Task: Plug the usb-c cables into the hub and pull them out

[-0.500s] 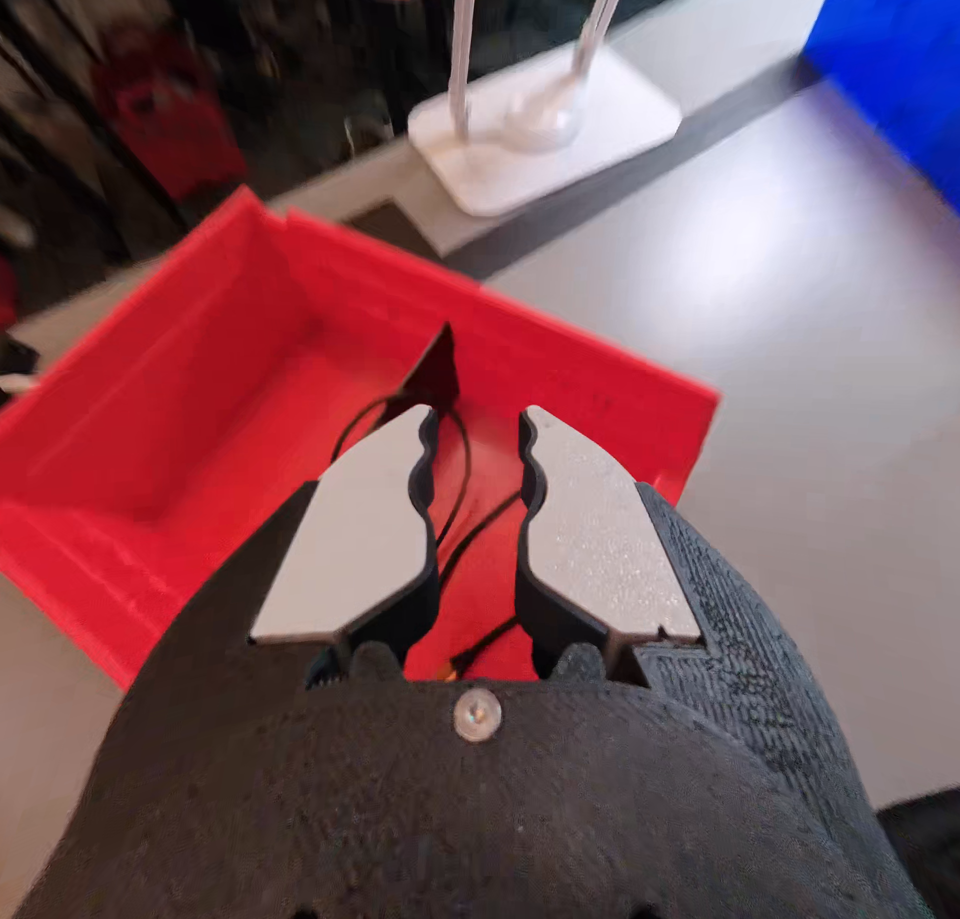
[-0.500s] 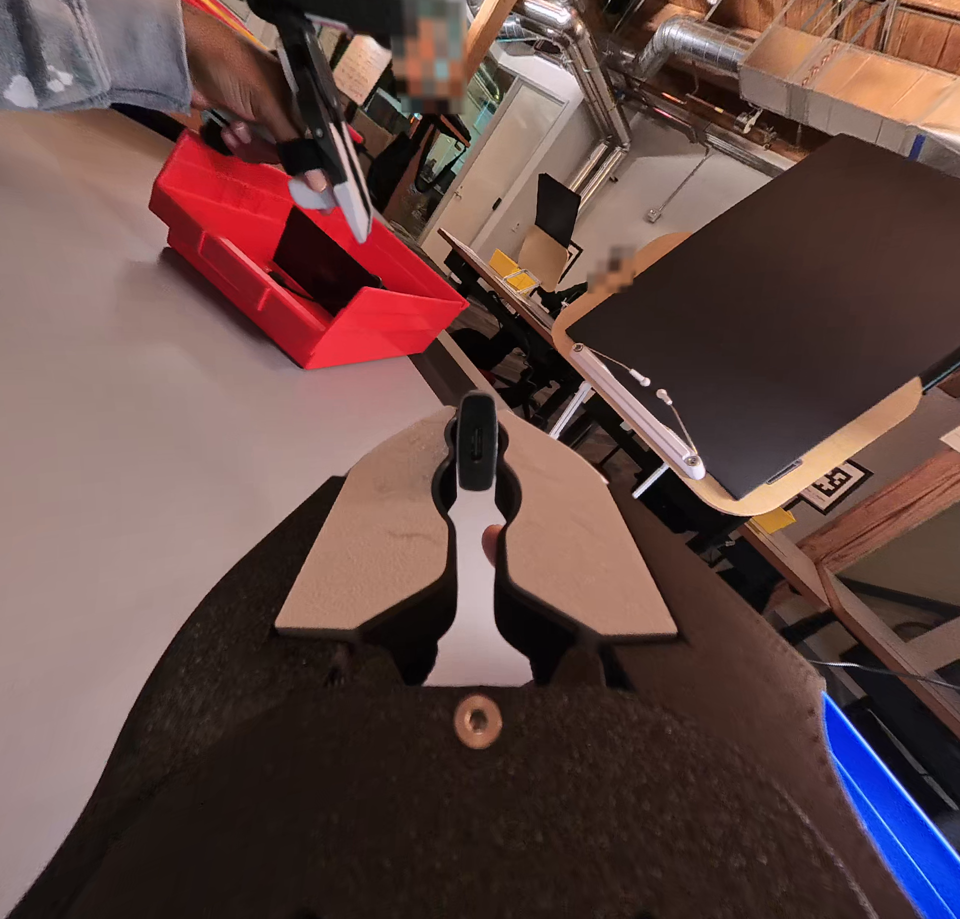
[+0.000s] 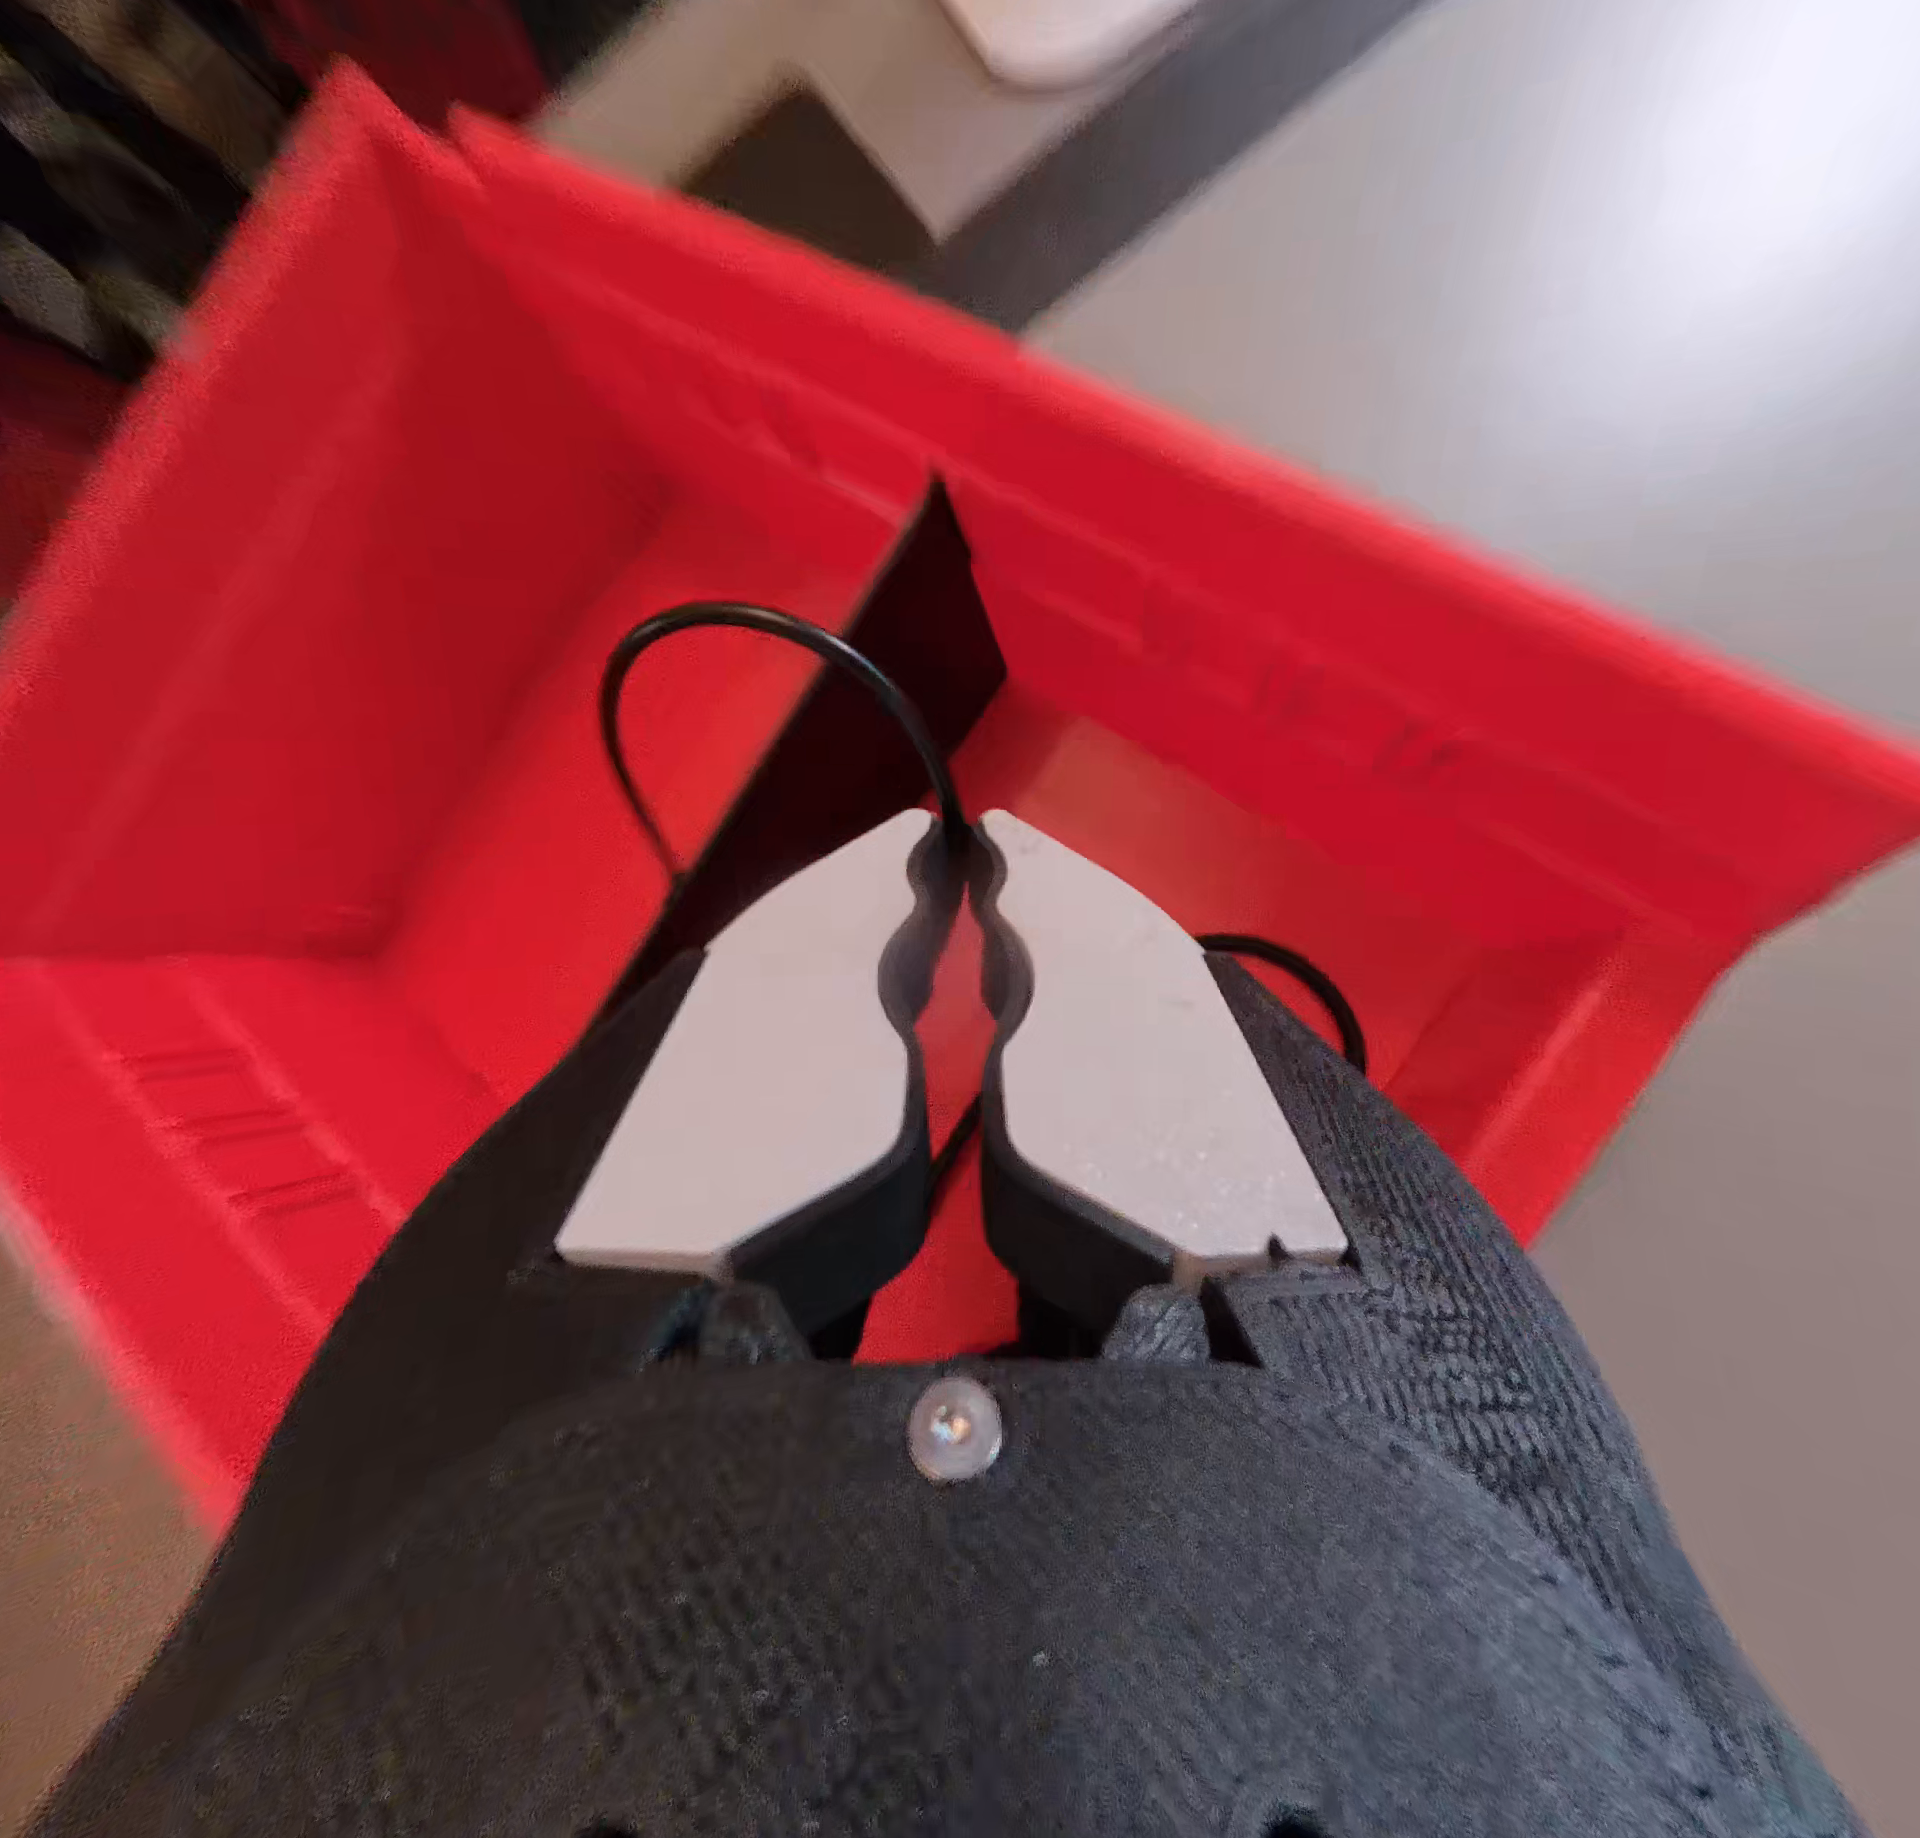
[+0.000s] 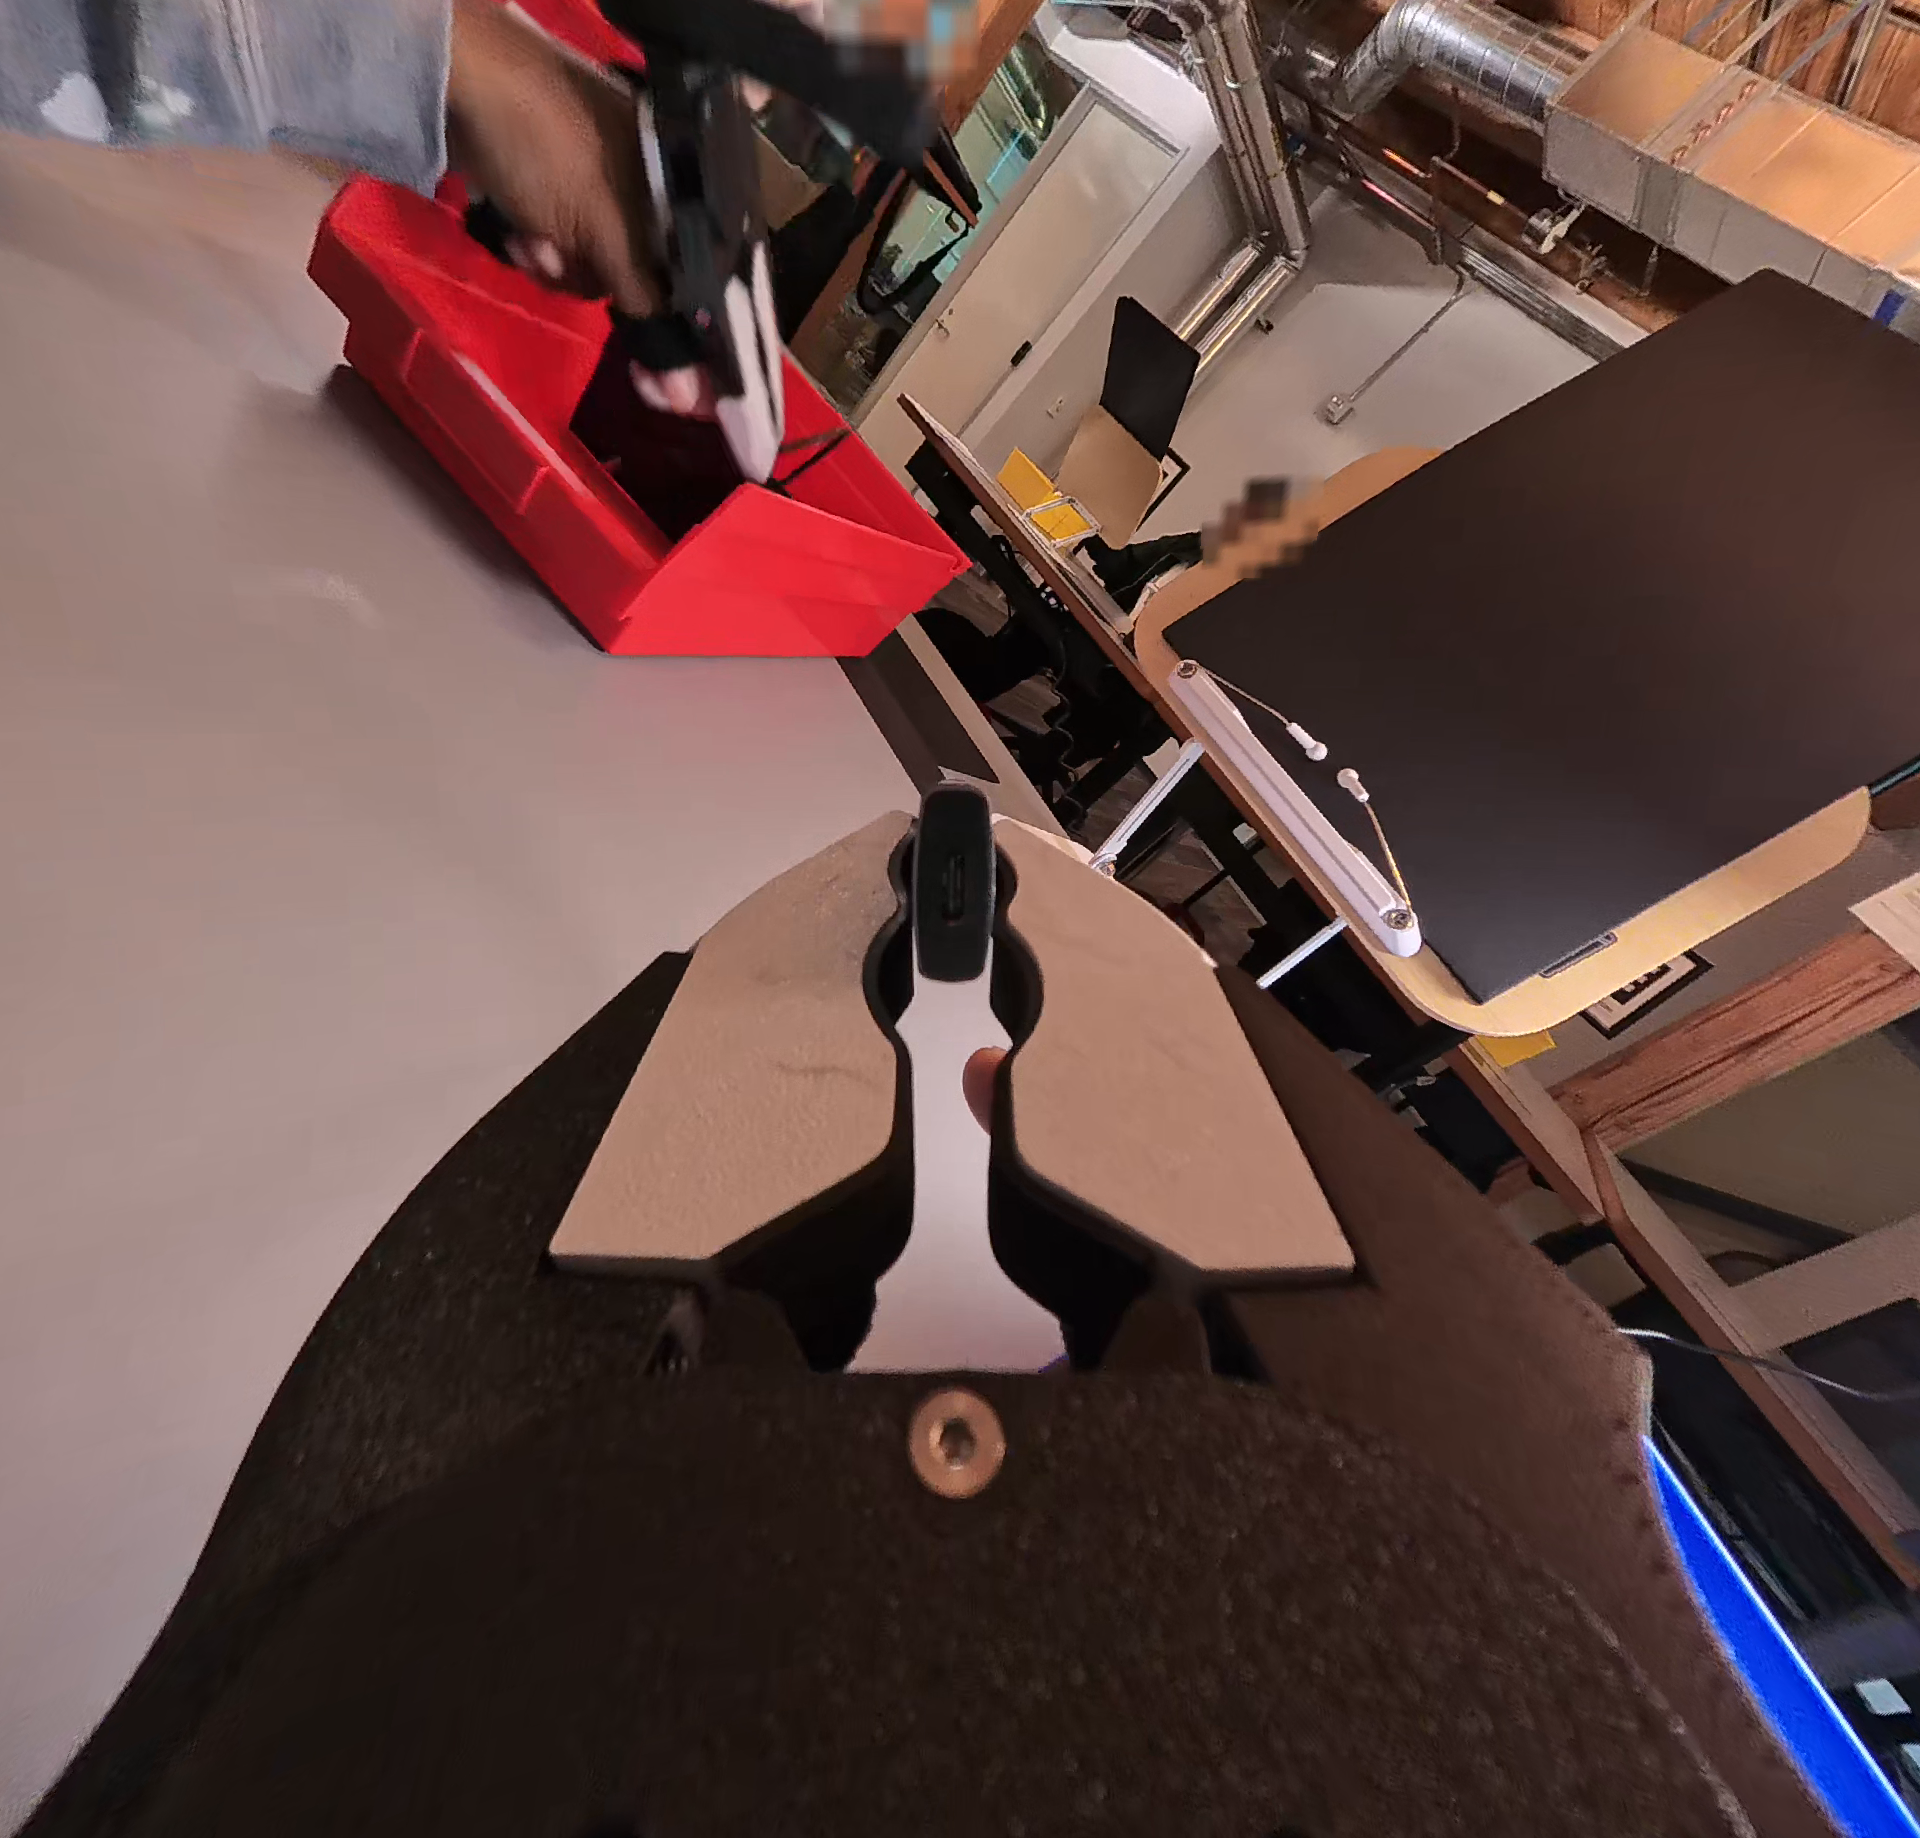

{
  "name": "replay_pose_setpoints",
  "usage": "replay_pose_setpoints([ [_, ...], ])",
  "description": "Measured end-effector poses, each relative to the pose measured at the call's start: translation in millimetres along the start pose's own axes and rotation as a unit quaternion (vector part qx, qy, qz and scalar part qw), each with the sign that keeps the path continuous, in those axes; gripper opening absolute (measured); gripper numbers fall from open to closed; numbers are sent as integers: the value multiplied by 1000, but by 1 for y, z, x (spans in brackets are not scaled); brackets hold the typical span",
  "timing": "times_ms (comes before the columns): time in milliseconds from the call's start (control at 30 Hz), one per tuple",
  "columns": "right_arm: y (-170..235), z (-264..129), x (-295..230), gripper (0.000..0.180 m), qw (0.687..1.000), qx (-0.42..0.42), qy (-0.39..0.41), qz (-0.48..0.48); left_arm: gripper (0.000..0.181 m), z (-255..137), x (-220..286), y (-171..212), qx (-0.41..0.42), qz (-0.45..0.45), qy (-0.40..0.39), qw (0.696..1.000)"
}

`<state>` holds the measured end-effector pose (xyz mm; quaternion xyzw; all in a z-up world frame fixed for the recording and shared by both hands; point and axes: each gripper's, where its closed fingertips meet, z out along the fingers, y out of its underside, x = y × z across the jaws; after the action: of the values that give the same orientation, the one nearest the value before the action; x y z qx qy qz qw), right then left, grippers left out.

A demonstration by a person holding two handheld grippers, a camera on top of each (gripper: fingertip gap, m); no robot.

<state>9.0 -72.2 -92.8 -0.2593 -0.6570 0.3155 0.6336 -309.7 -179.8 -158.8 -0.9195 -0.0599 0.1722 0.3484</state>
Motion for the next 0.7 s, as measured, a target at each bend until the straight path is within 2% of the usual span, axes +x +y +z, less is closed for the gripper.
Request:
replay_pose_setpoints([
  [100,2,1,2,9,1000,0,1,9,4,-54,7,-47,108,29,-6,994],
  [167,3,0,4,9,1000,-3,7,11,4,-87,30,-71,168,79,16,982],
  [233,6,0,11,9,1000,-10,24,10,4,-112,70,-83,210,165,66,961],
  [300,8,-2,19,9,999,-16,38,8,4,-126,123,-80,236,274,124,924],
  [433,19,-8,36,9,996,-38,75,-3,3,-124,225,-43,205,413,258,849],
  [567,32,-14,49,9,994,-55,98,-10,3,-92,288,1,139,513,294,794],
  [633,36,-16,51,9,993,-60,100,-7,4,-75,296,18,100,539,290,784],
  [700,39,-18,52,9,993,-63,102,-7,7,-63,285,28,52,530,287,796],
])
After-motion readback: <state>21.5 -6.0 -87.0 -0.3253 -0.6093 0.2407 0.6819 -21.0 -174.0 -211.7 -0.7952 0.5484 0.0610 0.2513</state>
